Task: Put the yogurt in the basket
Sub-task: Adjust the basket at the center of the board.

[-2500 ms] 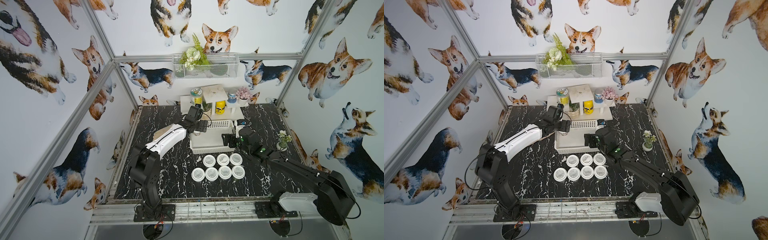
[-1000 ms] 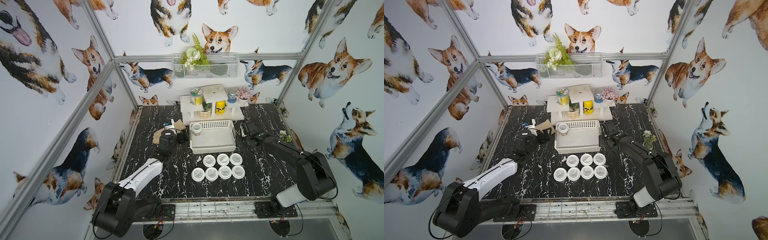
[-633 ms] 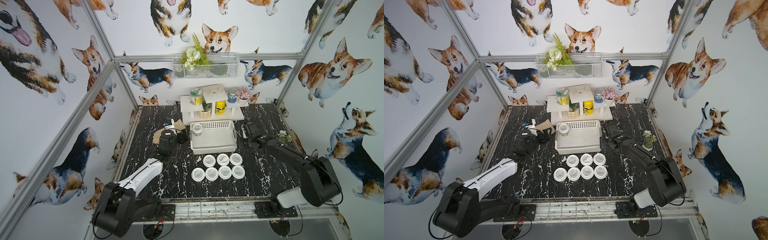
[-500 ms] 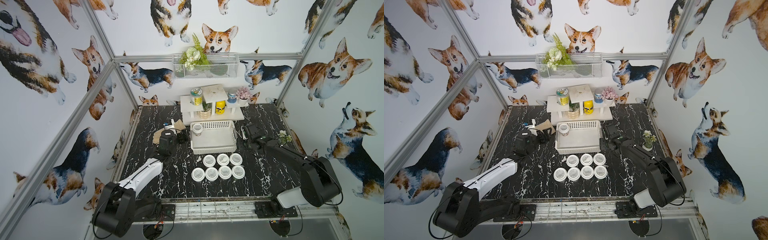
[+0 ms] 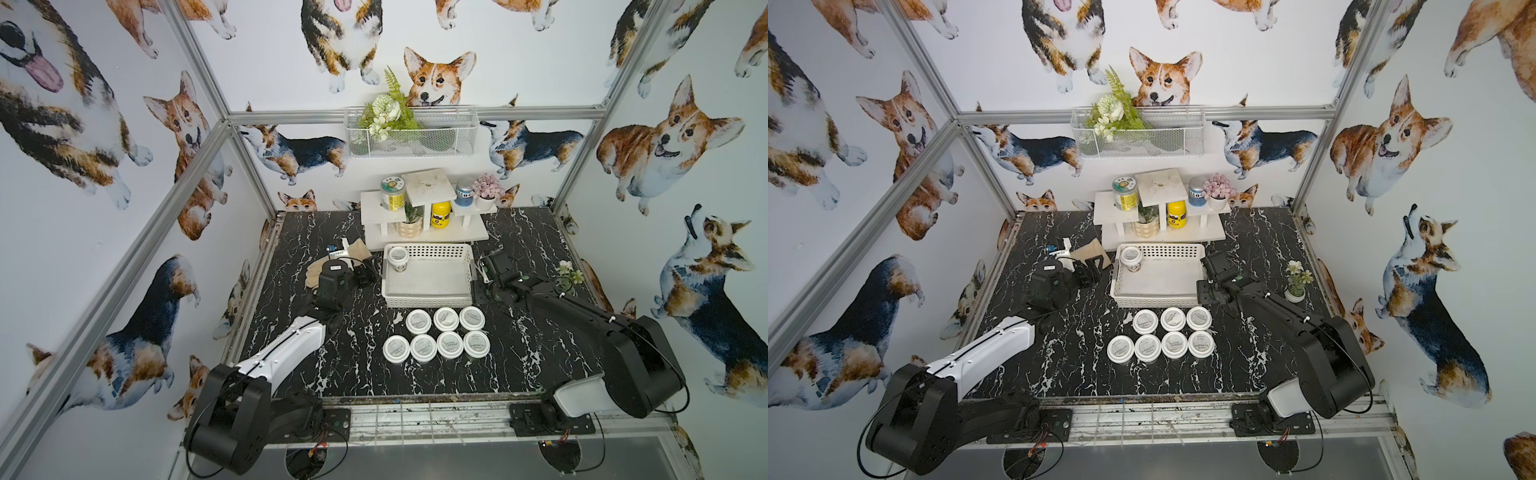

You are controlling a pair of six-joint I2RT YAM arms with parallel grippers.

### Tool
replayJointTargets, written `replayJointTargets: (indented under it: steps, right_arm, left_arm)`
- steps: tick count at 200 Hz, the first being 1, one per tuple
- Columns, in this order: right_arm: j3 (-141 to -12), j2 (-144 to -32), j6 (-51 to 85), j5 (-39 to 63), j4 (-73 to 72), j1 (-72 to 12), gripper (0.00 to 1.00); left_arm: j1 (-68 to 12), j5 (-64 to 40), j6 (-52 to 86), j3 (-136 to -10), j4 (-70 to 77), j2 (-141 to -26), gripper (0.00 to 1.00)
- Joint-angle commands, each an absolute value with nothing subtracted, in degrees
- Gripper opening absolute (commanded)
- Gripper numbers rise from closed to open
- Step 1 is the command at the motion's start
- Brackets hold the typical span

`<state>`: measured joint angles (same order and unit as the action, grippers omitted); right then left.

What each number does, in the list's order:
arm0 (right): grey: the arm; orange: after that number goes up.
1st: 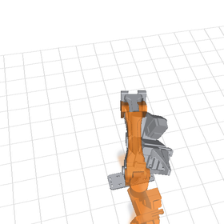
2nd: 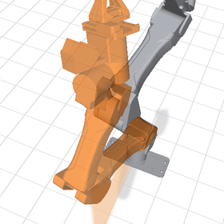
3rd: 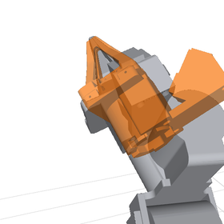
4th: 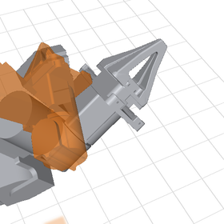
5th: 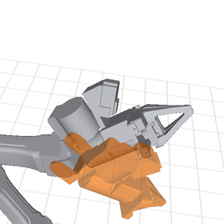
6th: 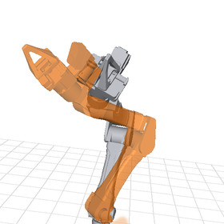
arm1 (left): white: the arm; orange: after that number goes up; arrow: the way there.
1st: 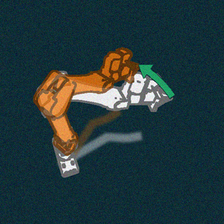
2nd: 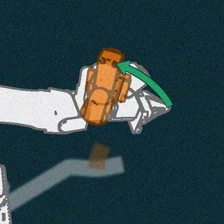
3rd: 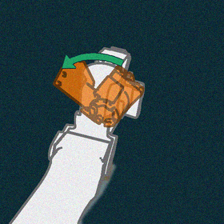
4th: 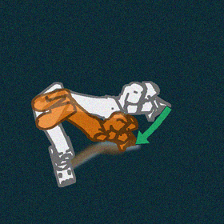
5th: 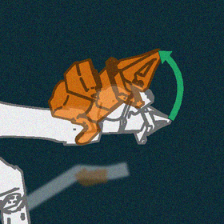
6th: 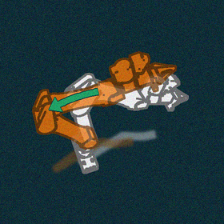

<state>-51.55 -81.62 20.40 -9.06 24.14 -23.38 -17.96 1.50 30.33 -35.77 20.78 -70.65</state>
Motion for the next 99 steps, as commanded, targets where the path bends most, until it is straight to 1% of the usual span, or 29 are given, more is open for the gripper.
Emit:
replayJointTargets:
  steps: [1,15,40,50,68,84,99]
  right_arm:
    - [-52.57,-80.56,21.01,-10.74,25.98,-23.63,0.69]
    - [-54.27,-79.09,20.75,-13.53,27.26,-25.13,0.69]
    - [-59.41,-76.36,20.55,-18.82,30.79,-30.66,0.7]
    - [-61.67,-75.32,21.0,-19.63,31.97,-32.77,0.73]
    - [-64.33,-73.49,21.65,-17.29,32.36,-35.89,0.8]
    - [-65.25,-72.78,22.6,-14.22,31.93,-38.33,0.83]
    - [-65.07,-73.1,23.71,-13.92,31.45,-41.43,0.85]
  left_arm:
    - [-17.83,1.49,30.37,-35.47,22.86,-70.49,0.85]
    - [-17.84,1.45,30.39,-35.49,22.93,-70.58,0.85]
    - [-17.8,1.49,30.47,-35.27,23.2,-70.58,0.84]
    - [-17.71,1.58,30.51,-35.29,23.29,-70.58,0.85]
    - [-17.53,1.78,30.84,-34.91,23.5,-70.37,0.85]
    - [-17.31,2.45,31.32,-33.89,24.24,-69.45,0.85]
    - [-16.9,2.73,31.8,-33.01,24.85,-68.69,0.85]
